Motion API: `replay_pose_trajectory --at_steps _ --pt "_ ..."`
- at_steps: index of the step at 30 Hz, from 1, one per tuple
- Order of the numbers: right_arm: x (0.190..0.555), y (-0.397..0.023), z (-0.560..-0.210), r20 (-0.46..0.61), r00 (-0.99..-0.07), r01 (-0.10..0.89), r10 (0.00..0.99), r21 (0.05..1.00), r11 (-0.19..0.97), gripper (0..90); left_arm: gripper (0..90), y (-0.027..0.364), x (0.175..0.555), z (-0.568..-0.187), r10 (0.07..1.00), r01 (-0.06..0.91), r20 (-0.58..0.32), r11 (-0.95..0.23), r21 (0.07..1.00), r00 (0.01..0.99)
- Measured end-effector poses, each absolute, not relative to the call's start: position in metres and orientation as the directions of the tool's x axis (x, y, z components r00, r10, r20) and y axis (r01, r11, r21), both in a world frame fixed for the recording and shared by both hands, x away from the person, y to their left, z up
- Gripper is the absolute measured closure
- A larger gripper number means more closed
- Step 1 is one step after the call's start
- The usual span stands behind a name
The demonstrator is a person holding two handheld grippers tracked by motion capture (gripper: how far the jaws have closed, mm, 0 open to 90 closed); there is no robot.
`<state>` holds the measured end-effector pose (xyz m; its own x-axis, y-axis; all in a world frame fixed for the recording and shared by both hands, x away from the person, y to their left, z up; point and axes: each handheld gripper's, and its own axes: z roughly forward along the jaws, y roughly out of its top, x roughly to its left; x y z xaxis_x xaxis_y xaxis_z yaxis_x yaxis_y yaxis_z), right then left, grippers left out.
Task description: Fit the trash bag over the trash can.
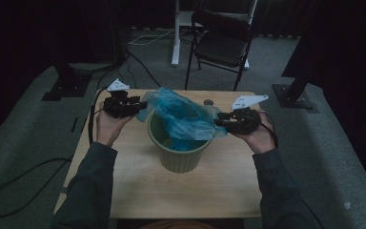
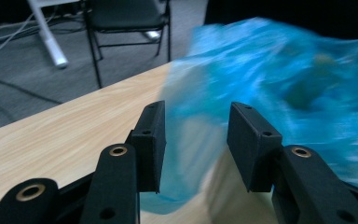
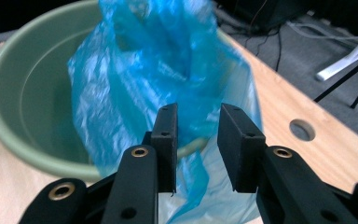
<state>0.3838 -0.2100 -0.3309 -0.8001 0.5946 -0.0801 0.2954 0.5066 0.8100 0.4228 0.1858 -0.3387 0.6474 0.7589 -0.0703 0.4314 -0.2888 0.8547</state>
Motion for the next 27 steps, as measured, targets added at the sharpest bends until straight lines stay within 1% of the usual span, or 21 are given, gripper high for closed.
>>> replay_pose_trajectory --at_steps 3,5,10,14,16,22,26,27 --pt "0.387 -0.209 -0.325 -0.076 -0.793 0.278 0.604 0.837 0.470 68.0 55.1 0.171 0.419 -0.336 0.727 0.412 -0.055 -0.323 0.852 0.685" --pt "0.390 -0.205 -0.323 -0.081 -0.794 0.270 0.603 0.841 0.469 68.0 53.4 0.163 0.419 -0.336 0.717 0.403 -0.048 -0.334 0.852 0.695" --pt "0.396 -0.197 -0.320 -0.099 -0.792 0.252 0.603 0.846 0.470 66.1 49.9 0.148 0.419 -0.340 0.706 0.397 -0.030 -0.362 0.843 0.707" --pt "0.405 -0.191 -0.318 -0.110 -0.779 0.243 0.617 0.854 0.460 65.7 49.6 0.138 0.420 -0.344 0.713 0.399 -0.003 -0.388 0.831 0.701" --pt "0.409 -0.188 -0.318 -0.123 -0.772 0.239 0.624 0.853 0.463 65.6 51.1 0.136 0.420 -0.345 0.722 0.406 0.002 -0.391 0.826 0.692" --pt "0.422 -0.171 -0.316 -0.159 -0.791 0.208 0.591 0.839 0.503 64.1 58.7 0.135 0.420 -0.347 0.739 0.419 0.008 -0.391 0.820 0.673" --pt "0.433 -0.158 -0.320 -0.169 -0.810 0.211 0.562 0.810 0.547 63.2 66.3 0.134 0.421 -0.349 0.746 0.431 0.016 -0.401 0.808 0.666" --pt "0.433 -0.158 -0.320 -0.169 -0.810 0.211 0.562 0.810 0.547 63.2 69.8 0.134 0.421 -0.349 0.746 0.431 0.016 -0.401 0.808 0.666"
